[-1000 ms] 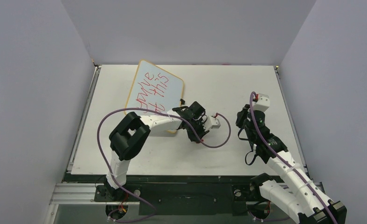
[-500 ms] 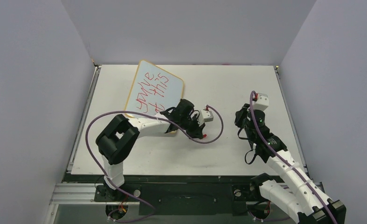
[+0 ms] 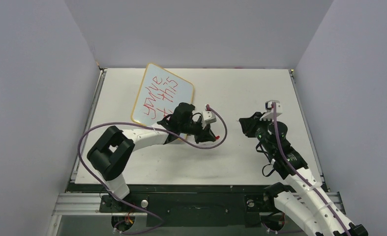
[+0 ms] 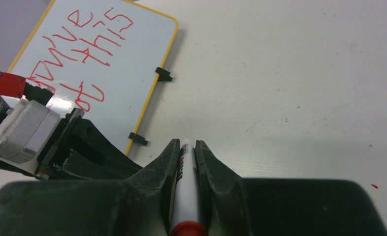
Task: Write a sentence on the whiteboard
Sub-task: Close the whiteboard marker at the center of the board.
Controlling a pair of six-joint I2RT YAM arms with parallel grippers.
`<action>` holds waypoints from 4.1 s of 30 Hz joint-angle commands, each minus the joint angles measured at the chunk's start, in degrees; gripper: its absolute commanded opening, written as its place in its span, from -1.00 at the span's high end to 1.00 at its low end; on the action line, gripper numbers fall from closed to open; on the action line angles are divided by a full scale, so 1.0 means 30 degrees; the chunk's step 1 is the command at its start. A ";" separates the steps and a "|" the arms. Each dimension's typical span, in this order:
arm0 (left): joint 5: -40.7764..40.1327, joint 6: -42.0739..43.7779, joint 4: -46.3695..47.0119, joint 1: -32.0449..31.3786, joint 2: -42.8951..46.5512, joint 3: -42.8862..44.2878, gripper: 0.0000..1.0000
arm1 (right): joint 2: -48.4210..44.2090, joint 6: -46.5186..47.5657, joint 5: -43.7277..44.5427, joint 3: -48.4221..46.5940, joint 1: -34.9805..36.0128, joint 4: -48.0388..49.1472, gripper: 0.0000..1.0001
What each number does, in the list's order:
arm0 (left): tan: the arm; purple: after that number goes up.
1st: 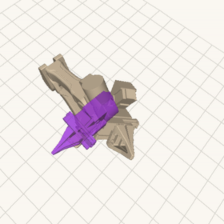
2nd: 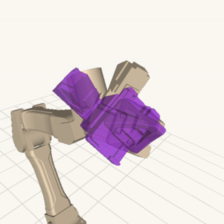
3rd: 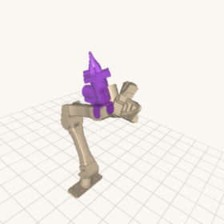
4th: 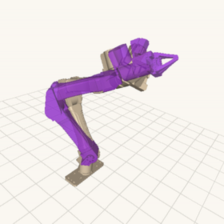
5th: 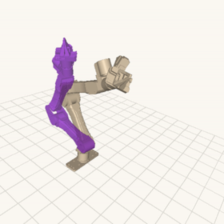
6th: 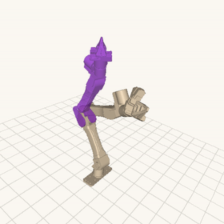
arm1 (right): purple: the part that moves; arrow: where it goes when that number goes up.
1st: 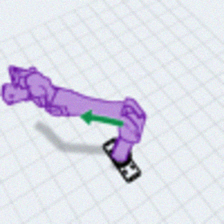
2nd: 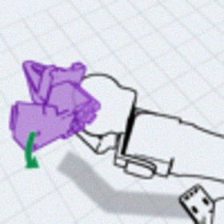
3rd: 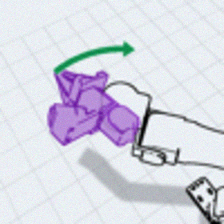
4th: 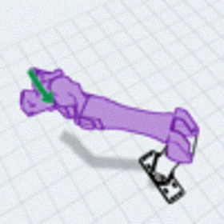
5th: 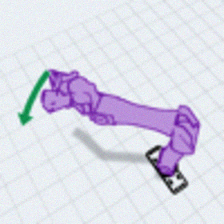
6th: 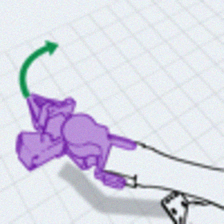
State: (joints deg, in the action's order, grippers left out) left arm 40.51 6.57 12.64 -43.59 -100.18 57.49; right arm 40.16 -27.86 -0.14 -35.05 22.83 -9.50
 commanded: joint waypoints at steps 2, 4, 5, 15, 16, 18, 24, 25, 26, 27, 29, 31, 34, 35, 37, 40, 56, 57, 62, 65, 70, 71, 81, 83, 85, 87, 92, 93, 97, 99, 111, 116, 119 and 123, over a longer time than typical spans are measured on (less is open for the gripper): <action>0.1582 -0.0945 0.2852 0.0420 0.2317 -0.0590 1.00 | -0.0624 -0.0817 -0.3646 0.0157 -0.0143 0.2389 1.00; 0.1789 -0.1441 0.3689 0.0613 0.3127 -0.1340 1.00 | -0.0674 -0.1067 -0.4717 0.0145 -0.0151 0.2863 1.00; 0.1943 -0.1551 0.3897 0.0732 0.3649 -0.1463 1.00 | -0.0680 -0.1164 -0.5089 0.0142 -0.0145 0.2927 1.00; 0.2327 -0.1396 0.3613 0.1082 0.7040 -0.2722 1.00 | -0.0593 -0.1870 -1.0292 -0.0273 -0.0125 0.4816 1.00; 0.2370 -0.1295 0.3493 0.1083 0.7257 -0.2764 1.00 | -0.0513 -0.1800 -1.0484 -0.0330 -0.0117 0.4782 1.00; 0.2330 -0.1144 0.3245 0.1102 0.7462 -0.2836 1.00 | -0.0308 -0.1625 -1.1138 -0.0490 -0.0096 0.4693 1.00; 0.2309 -0.1069 0.3206 0.1091 0.7511 -0.2891 1.00 | 0.0243 -0.1132 -1.1516 -0.0817 0.0168 0.4152 1.00; 0.2307 -0.1089 0.3214 0.1088 0.7474 -0.2880 1.00 | 0.0269 -0.1104 -1.1550 -0.0839 0.0205 0.4152 1.00; 0.2307 -0.1087 0.3202 0.1085 0.7453 -0.2892 1.00 | 0.0302 -0.1095 -1.1568 -0.0852 0.0306 0.4157 1.00; 0.2321 -0.1081 0.3199 0.1084 0.7404 -0.2880 1.00 | 0.0313 -0.1073 -1.1561 -0.0869 0.0347 0.4161 1.00; 0.2335 -0.1106 0.3260 0.1106 0.7345 -0.2869 1.00 | 0.0409 -0.0974 -1.1540 -0.0913 0.0497 0.4140 1.00; 0.2304 -0.1105 0.3282 0.1089 0.7260 -0.2853 1.00 | 0.0521 -0.0878 -1.1531 -0.0915 0.0607 0.4082 1.00; 0.2286 -0.1183 0.3308 0.1084 0.7107 -0.2814 1.00 | 0.0623 -0.0741 -1.1437 -0.0916 0.0769 0.3946 1.00; 0.2309 -0.1188 0.3282 0.1091 0.7025 -0.2758 1.00 | 0.0626 -0.0723 -1.1437 -0.0916 0.0813 0.3937 1.00; 0.2315 -0.1215 0.3263 0.1100 0.6960 -0.2737 1.00 | 0.0662 -0.0692 -1.1399 -0.0941 0.0906 0.3932 1.00; 0.2336 -0.1324 0.3281 0.1101 0.6920 -0.2681 1.00 | 0.0682 -0.0569 -1.1292 -0.0979 0.1007 0.3799 1.00; 0.2444 -0.1340 0.3305 0.1042 0.7186 -0.2787 1.00 | 0.1306 -0.0119 -1.0430 -0.1094 0.1518 0.3262 1.00; 0.2439 -0.1288 0.3254 0.1034 0.7194 -0.2795 1.00 | 0.1386 -0.0002 -1.0392 -0.1158 0.1539 0.3234 1.00; 0.2378 -0.1136 0.3117 0.1041 0.7152 -0.2774 1.00 | 0.1865 0.0360 -0.9876 -0.1385 0.2024 0.2353 1.00; 0.2420 -0.1038 0.2993 0.1007 0.7142 -0.2732 1.00 | 0.2062 0.0592 -0.9651 -0.1516 0.2252 0.2075 1.00; 0.2414 -0.0839 0.2679 0.1003 0.7060 -0.2621 1.00 | 0.2430 0.0903 -0.9308 -0.1836 0.2624 0.1673 1.00; 0.2429 -0.0826 0.2660 0.1013 0.7064 -0.2616 1.00 | 0.2491 0.0949 -0.9220 -0.1874 0.2720 0.1599 1.00; 0.2321 -0.0714 0.2396 0.1013 0.6989 -0.2587 1.00 | 0.3213 0.1491 -0.8714 -0.2408 0.3586 0.0554 1.00; 0.2335 -0.0698 0.2346 0.0991 0.6890 -0.2519 1.00 | 0.3472 0.1697 -0.8398 -0.2592 0.3794 0.0232 1.00; 0.2333 -0.0688 0.2370 0.0962 0.6764 -0.2498 1.00 | 0.3694 0.1815 -0.8149 -0.2699 0.3982 0.0060 1.00; 0.2340 -0.0720 0.2402 0.0908 0.6584 -0.2411 1.00 | 0.3931 0.1804 -0.8118 -0.2764 0.4100 0.0027 1.00; 0.2315 -0.0729 0.2535 0.0730 0.6190 -0.2293 1.00 | 0.4696 0.1697 -0.8055 -0.2791 0.4432 0.0018 1.00; 0.2316 -0.0806 0.2731 0.0695 0.6140 -0.2327 1.00 | 0.4780 0.1661 -0.8018 -0.2776 0.4461 0.0020 1.00; 0.2381 -0.1212 0.3937 0.0627 0.5647 -0.2559 1.00 | 0.5237 0.1577 -0.7736 -0.2692 0.4650 -0.0058 1.00; 0.2456 -0.1555 0.4755 0.0639 0.5323 -0.2719 1.00 | 0.5471 0.1532 -0.7461 -0.2624 0.4705 -0.0123 1.00; 0.1945 -0.4241 1.2017 0.0324 0.0829 -0.3528 1.00 | 0.6922 0.1440 -0.3996 -0.1617 0.5180 -0.0290 1.00; 0.1699 -0.5242 1.5692 0.0304 -0.1447 -0.3552 1.00 | 0.7856 0.1435 -0.1993 -0.1137 0.5615 0.0033 1.00; 0.1540 -0.5804 1.7338 0.0299 -0.3015 -0.3447 1.00 | 0.8739 0.1448 -0.0750 -0.0806 0.6007 0.0344 1.00; 0.1131 -0.6034 1.8339 0.0264 -0.4110 -0.3172 1.00 | 0.9437 0.1342 0.0551 -0.0244 0.6504 0.1200 1.00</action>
State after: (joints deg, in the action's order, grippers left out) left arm 46.15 -8.71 53.49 -42.35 -111.18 45.67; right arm 66.50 -22.98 -1.06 -37.65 39.70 -9.67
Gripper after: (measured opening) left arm 0.050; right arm 0.111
